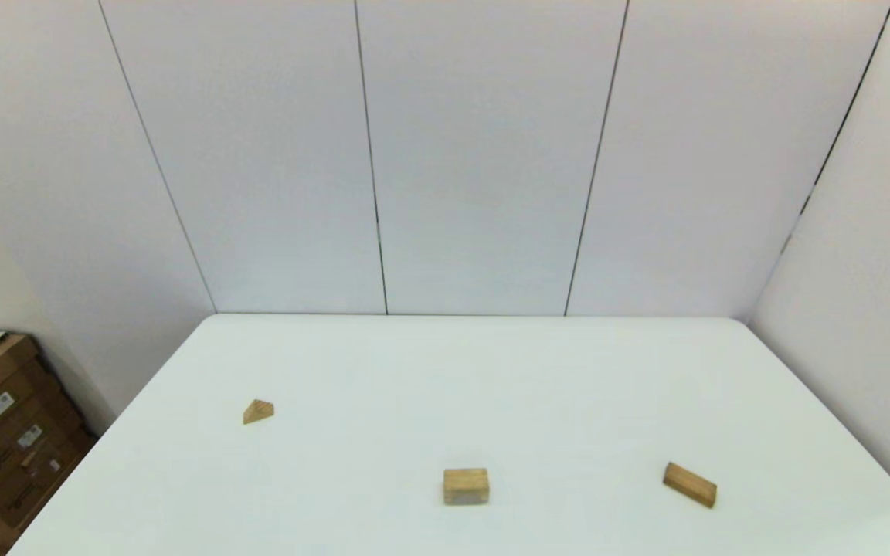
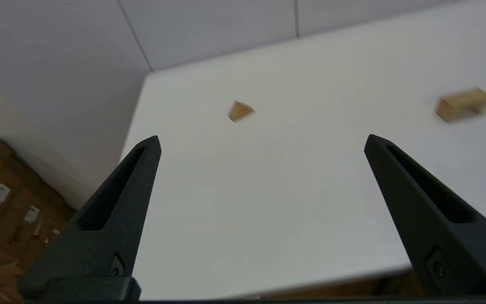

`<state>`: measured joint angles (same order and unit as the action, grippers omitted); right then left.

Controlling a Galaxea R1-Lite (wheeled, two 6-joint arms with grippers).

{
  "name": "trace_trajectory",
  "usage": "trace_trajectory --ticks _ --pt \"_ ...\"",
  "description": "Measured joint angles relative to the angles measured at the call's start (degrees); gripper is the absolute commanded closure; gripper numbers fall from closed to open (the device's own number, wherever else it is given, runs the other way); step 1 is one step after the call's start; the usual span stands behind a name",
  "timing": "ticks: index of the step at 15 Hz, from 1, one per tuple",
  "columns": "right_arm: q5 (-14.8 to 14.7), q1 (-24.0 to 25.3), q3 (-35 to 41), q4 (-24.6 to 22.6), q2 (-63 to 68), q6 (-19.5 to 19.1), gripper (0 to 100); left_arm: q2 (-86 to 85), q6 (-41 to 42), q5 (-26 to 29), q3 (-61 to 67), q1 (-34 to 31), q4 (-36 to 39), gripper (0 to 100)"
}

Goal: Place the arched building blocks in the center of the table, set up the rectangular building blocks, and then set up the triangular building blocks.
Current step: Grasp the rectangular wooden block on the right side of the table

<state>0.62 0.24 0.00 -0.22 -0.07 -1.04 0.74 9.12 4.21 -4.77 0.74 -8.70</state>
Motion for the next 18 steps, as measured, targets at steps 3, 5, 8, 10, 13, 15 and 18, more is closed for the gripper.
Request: trace_trajectory --ticks 3,5,8,10,13,15,18 --pt "0.0 0.0 0.0 0.0 0.0 0.0 0 -0.7 -5.1 -1.9 3.6 0.0 6.9 0" --pt "0.0 0.0 0.0 0.0 0.0 0.0 0 -0.8 -6.3 -2.6 4.0 0.0 6.9 0" --pt "0.0 0.0 0.0 0.0 0.0 0.0 0 -0.9 -7.3 -3.8 4.1 0.0 7.0 0" --pt "0.0 0.0 0.0 0.0 0.0 0.0 0 -0.9 -9.2 -4.0 4.1 0.0 7.1 0" --pt "0.0 0.0 0.0 0.0 0.0 -0.4 0 -0.9 -9.4 -4.0 4.1 0.0 7.1 0" --pt "-0.5 0.0 -0.2 1.3 0.0 -0.9 0 -0.9 -9.4 -4.0 4.1 0.0 7.1 0" --pt "-0.9 -0.1 -4.6 5.8 2.4 -0.6 0 -0.9 -9.4 -4.0 4.1 0.0 7.1 0"
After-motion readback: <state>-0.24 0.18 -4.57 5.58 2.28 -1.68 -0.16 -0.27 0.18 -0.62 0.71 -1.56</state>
